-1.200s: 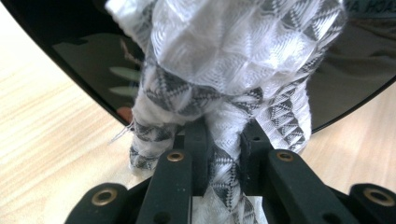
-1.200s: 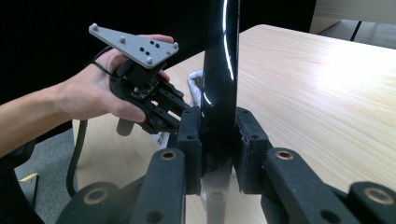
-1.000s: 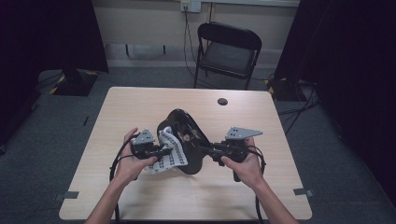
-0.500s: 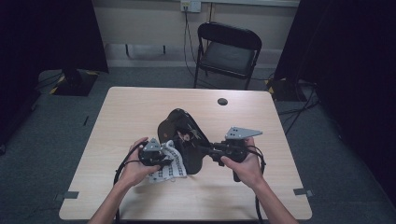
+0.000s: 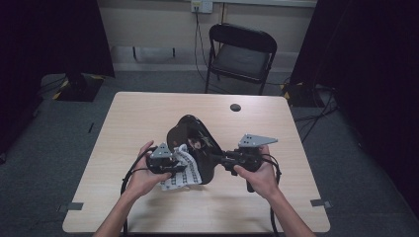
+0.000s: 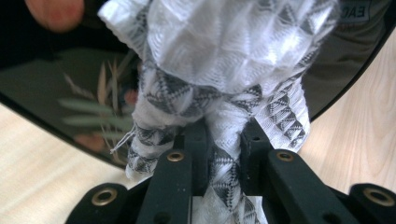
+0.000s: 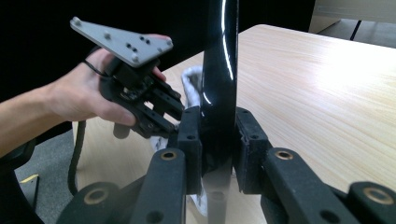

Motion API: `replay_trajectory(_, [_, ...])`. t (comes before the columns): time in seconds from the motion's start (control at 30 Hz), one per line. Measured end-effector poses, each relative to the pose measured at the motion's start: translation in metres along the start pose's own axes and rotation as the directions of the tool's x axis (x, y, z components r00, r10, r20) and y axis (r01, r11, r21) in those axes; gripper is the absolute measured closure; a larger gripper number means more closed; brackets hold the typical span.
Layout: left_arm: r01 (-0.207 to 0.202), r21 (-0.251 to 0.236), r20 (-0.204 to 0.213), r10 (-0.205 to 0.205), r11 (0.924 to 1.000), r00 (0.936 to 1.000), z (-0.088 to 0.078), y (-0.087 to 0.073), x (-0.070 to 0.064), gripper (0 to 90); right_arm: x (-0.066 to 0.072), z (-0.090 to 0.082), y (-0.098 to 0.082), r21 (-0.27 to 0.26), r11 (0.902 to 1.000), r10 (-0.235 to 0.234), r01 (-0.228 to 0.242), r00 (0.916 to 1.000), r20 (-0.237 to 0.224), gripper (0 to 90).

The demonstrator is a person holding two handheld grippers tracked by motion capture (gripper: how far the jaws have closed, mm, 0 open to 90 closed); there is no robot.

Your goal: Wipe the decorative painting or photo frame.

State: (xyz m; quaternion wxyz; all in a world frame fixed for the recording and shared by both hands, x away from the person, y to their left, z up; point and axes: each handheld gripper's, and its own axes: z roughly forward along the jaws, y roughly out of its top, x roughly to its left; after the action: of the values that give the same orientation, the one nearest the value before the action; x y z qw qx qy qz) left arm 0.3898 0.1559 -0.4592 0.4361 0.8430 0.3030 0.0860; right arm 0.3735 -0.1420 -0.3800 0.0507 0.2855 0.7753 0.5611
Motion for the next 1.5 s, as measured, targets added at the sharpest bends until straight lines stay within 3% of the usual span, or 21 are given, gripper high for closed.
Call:
replay_trajectory(0.07, [0.007, 0.026, -0.008, -0.007, 0.9996, 0.9999, 0.004, -0.006, 0.002, 77.3, 0.000, 0.000, 0.000, 0.000, 1.0000, 0.000, 0.000, 1.0000, 0.000, 75.7])
replay_trajectory(0.1, [0.004, 0.067, -0.015, -0.004, 0.9978, 0.9999, 0.008, -0.010, 0.003, 77.2, 0.000, 0.000, 0.000, 0.001, 1.0000, -0.001, 0.001, 1.0000, 0.000, 75.8])
replay_trajectory(0.27, [0.037, 0.061, 0.000, -0.037, 0.9974, 0.9993, 0.008, -0.009, 0.005, 77.6, -0.001, 0.000, 0.000, 0.000, 1.0000, 0.000, 0.000, 1.0000, 0.000, 75.8])
replay_trajectory(0.43, [0.033, -0.003, -0.020, -0.033, 0.9994, 0.9993, -0.003, -0.001, 0.007, 77.8, 0.000, 0.001, 0.000, -0.005, 1.0000, -0.003, 0.003, 1.0000, 0.004, 76.1])
replay_trajectory(0.6, [0.022, -0.089, -0.045, -0.027, 0.9958, 0.9986, -0.019, 0.012, 0.007, 77.7, 0.000, 0.001, 0.000, -0.008, 0.9999, -0.007, 0.007, 0.9999, 0.009, 76.7])
replay_trajectory(0.67, [0.039, -0.136, -0.049, -0.046, 0.9900, 0.9978, -0.024, 0.017, 0.006, 77.7, 0.000, 0.001, 0.000, -0.009, 0.9999, -0.009, 0.009, 0.9999, 0.012, 77.3])
replay_trajectory(0.9, [0.014, -0.247, -0.077, -0.034, 0.9689, 0.9964, -0.045, 0.037, 0.002, 77.3, 0.001, 0.001, 0.001, -0.009, 0.9997, -0.021, 0.021, 0.9995, 0.025, 78.7])
replay_trajectory(0.97, [0.023, -0.278, -0.088, -0.049, 0.9603, 0.9949, -0.050, 0.039, 0.002, 76.8, 0.001, 0.001, 0.001, -0.008, 0.9997, -0.024, 0.024, 0.9995, 0.021, 78.7])
replay_trajectory(1.07, [0.015, -0.293, -0.105, -0.048, 0.9560, 0.9933, -0.058, 0.040, 0.003, 76.8, 0.001, 0.000, 0.001, -0.008, 0.9997, -0.021, 0.021, 0.9997, 0.007, 78.6])
replay_trajectory(1.1, [0.020, -0.313, -0.113, -0.058, 0.9495, 0.9919, -0.064, 0.040, 0.004, 76.9, 0.000, 0.000, 0.000, -0.011, 0.9998, -0.019, 0.019, 0.9998, -0.007, 78.6])
replay_trajectory(1.23, [0.022, -0.334, -0.113, -0.063, 0.9424, 0.9916, -0.073, 0.044, 0.004, 77.4, 0.002, 0.000, 0.001, -0.012, 0.9996, -0.025, 0.025, 0.9996, -0.011, 78.6])
replay_trajectory(1.5, [-0.016, -0.411, -0.129, -0.041, 0.9114, 0.9907, -0.090, 0.058, -0.006, 77.5, 0.005, 0.002, 0.000, -0.009, 0.9991, -0.042, 0.042, 0.9982, -0.042, 78.6])
